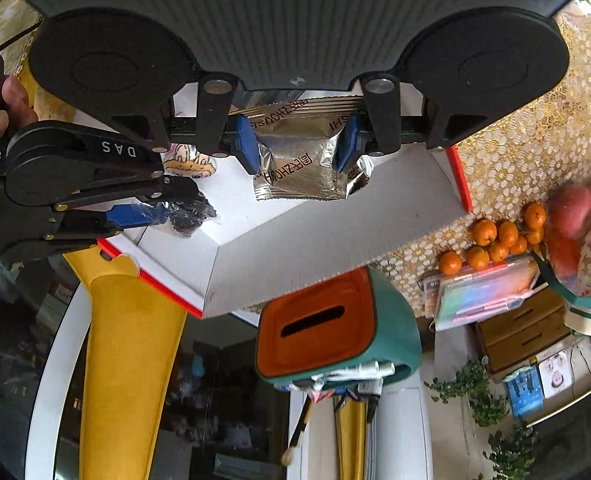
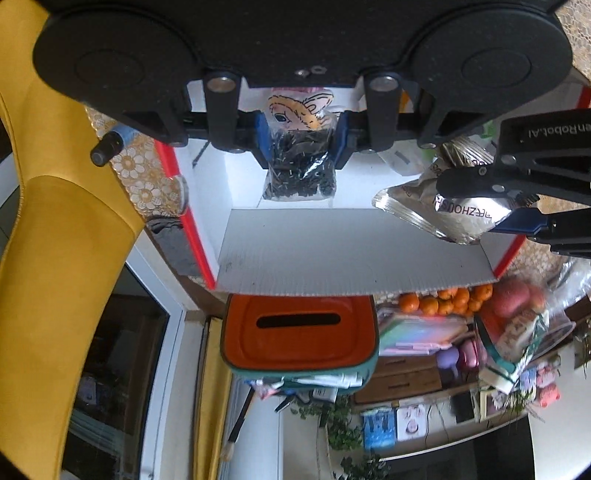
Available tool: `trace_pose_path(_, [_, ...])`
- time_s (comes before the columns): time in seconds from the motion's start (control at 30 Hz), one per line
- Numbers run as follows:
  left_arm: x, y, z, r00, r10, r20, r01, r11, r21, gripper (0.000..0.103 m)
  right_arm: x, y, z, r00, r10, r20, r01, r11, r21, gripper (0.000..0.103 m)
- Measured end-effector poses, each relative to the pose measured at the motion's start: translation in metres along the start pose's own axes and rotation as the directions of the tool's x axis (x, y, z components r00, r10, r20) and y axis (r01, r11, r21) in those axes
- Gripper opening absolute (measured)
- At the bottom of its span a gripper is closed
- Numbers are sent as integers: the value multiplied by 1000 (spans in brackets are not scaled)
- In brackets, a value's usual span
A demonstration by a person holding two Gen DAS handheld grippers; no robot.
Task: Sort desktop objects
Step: 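Open the left gripper dropping the packet while the right gripper releases the black bag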
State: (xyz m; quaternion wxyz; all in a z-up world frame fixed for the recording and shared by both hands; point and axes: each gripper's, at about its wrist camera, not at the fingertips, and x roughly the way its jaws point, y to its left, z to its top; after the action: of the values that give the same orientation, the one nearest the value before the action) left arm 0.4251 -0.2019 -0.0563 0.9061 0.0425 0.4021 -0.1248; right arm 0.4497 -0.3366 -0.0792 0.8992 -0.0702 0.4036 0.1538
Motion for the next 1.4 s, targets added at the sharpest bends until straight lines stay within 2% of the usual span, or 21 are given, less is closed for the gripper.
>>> trace_pose_path(0.37, [15,5,-6,999,-18,-39,17,1000,-22,45,22,4,-2,998,-2,-59,1,1000,-13,33])
trace_pose_path(0.67, [16,8,-9,999,-13,-48,10,999,-46,47,20,2,-4,999,-6,-54,6,1000,-4,37])
trace_pose_path(0.83, [10,10,-11,1000,-8,-30,6,999,-54,57,17,-1,-5,999,-7,-45,7,1000,5,45])
trace_pose_path(1.03, [-4,16,-10,1000,-26,7,27,995,-101,62,5,-5,-9,1000,10,-24,-10,1000,10,52])
trace_pose_path(1.2, [-19,16,-10,999,-39,36,42,994,-100,68,-11,-4,-12,999,37,12,-37,999,2,65])
trace_pose_path(1.4, [-35,16,-13,997,-49,52,54,993,-101,74,-28,2,-17,998,53,34,-52,998,-28,71])
